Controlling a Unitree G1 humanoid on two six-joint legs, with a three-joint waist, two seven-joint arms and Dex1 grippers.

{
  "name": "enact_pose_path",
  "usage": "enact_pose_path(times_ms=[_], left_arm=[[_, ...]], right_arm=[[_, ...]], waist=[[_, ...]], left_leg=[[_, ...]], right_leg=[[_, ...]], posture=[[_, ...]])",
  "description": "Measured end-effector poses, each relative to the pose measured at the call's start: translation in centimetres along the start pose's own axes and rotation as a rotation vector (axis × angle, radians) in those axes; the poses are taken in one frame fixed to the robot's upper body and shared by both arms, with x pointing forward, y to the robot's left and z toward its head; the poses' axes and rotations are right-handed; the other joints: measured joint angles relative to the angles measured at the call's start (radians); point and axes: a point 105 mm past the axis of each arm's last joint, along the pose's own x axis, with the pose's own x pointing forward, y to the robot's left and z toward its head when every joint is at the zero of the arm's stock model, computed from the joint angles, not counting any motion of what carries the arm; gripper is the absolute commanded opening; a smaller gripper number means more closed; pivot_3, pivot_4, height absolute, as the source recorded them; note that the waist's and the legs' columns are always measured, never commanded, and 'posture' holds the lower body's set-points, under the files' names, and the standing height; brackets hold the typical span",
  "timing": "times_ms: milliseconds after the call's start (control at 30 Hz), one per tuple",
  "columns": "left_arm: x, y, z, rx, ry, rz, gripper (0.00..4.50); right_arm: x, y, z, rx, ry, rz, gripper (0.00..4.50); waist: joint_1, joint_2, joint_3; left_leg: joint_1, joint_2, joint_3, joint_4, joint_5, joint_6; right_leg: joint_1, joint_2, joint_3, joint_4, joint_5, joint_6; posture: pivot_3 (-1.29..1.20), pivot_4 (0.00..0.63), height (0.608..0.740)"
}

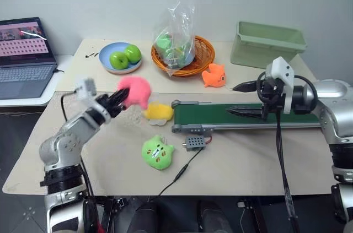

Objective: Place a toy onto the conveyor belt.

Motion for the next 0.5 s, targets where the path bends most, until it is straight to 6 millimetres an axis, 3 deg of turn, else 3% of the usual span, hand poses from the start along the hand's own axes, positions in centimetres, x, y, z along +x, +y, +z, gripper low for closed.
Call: enact_pose_path(times_ms=[67,167,267,367,500], left_arm=[[0.7,-0.8,1.0,0.252,-0.003,0.002,0.06],[1.8,-2.9,1.9,0.812,-0.034,-0.04,0.06],[2.8,-5.5,1.9,1.155,-0.131,-0.124,0.06],[3.5,-7.0,2.0,1.628,-0.24,-0.197,0.06],[4.1,-9.1,0.3,1.896,-0.382,-0.329,0.06]], right_arm=[[0.0,0.0,0.0,0.001,0.0,-0.001,4.5],[0.0,0.0,-0.2,0.007,0.002,-0.008,4.5],[0.0,0.2,-0.5,0.011,0.006,-0.01,4.5],[-0.1,0.4,-0.8,0.014,0.008,-0.018,4.5],[-0.4,0.5,-0.7,0.008,0.002,-0.03,4.5]], waist=[[-0.005,0.0,0.0],[-0.007,0.0,0.0],[-0.002,0.0,0.0],[-0.001,0.0,0.0],[0.005,0.0,0.0]], left_leg=[[0.001,0.0,0.001,-0.001,0.0,0.0],[0.002,0.0,0.001,-0.003,0.0,0.0],[0.001,0.0,0.001,-0.003,0.0,0.0],[0.001,0.0,0.001,-0.003,0.001,0.0],[0.001,0.0,0.002,-0.003,0.0,0.0]], right_leg=[[0.0,0.0,0.001,0.0,0.0,0.0],[0.0,0.0,0.001,-0.001,0.0,0.0],[0.0,0.0,0.001,-0.002,0.0,0.0],[-0.001,0.0,0.001,-0.001,0.0,0.0],[0.0,0.0,0.001,-0.001,0.0,0.0]], posture=[[0.0,0.15,0.74],[0.0,0.15,0.74],[0.0,0.15,0.74],[0.0,0.15,0.74],[0.0,0.15,0.74]])
